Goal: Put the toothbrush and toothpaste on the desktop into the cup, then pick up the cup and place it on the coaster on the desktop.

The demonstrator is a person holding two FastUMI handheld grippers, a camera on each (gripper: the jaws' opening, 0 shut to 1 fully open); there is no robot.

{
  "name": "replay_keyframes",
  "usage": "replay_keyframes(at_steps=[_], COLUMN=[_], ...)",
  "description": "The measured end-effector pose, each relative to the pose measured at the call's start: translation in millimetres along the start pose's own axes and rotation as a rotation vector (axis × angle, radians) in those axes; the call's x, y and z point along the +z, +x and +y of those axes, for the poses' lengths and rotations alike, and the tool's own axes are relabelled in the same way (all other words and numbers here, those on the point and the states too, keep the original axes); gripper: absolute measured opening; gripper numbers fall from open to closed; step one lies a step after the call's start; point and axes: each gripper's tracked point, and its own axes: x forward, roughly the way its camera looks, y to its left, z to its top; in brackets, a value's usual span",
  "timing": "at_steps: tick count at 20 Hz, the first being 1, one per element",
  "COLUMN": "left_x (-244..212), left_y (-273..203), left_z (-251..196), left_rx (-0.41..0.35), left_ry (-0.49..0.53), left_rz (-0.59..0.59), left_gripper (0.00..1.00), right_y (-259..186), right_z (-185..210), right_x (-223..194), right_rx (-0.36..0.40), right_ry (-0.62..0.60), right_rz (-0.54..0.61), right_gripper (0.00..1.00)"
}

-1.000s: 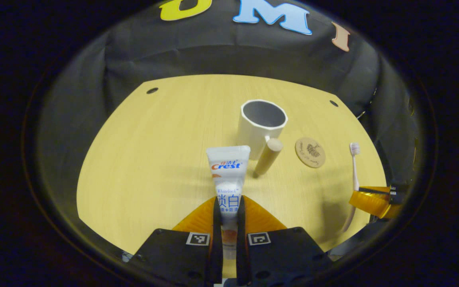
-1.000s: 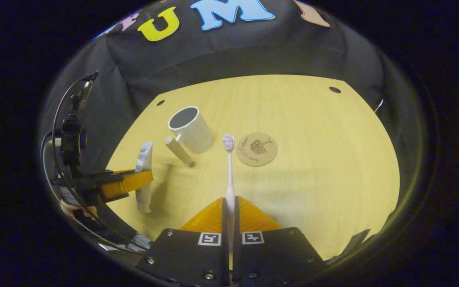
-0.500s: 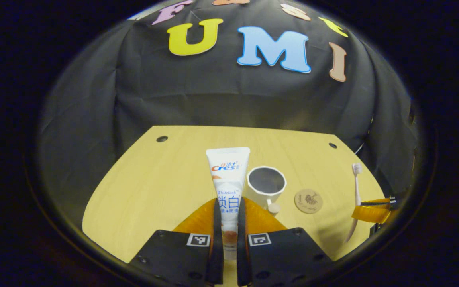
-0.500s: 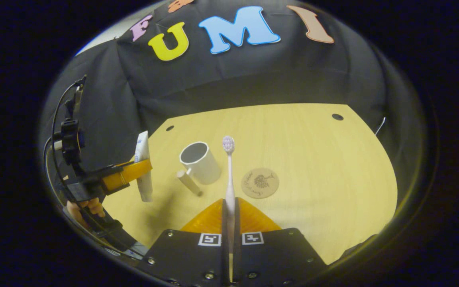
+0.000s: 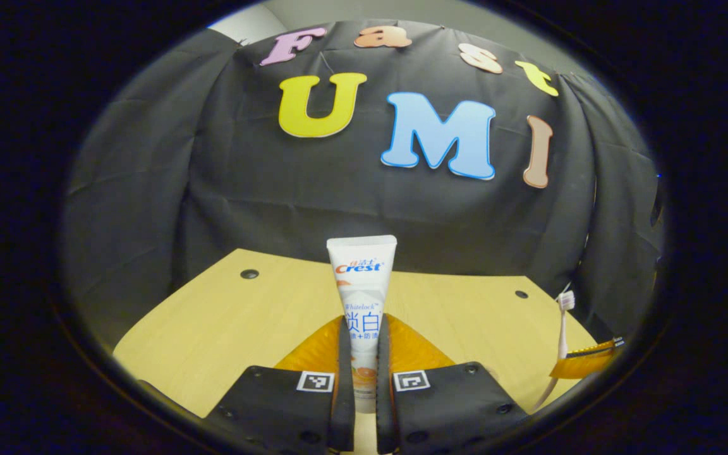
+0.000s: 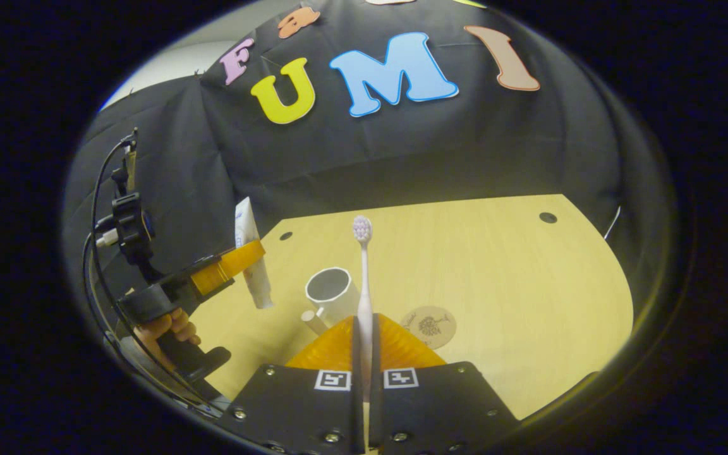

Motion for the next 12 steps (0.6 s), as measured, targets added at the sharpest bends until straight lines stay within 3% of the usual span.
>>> replay_keyframes(at_steps=[5, 12], left_x=[30.8, 13.7], left_y=[27.2, 67.3], left_z=[-19.1, -40.6], left_rx=[-0.068, -0.136], left_ry=[-0.038, -0.075], left_rz=[-0.147, -0.132], left_gripper=[0.19, 0.19], right_y=[3.8, 6.1], right_z=[-4.3, -6.8], right_x=[6.7, 12.3], right_rx=[-0.020, -0.048], right_ry=[0.010, 0.020], right_rz=[-0.008, -0.019], right_gripper=[0.04, 0.04])
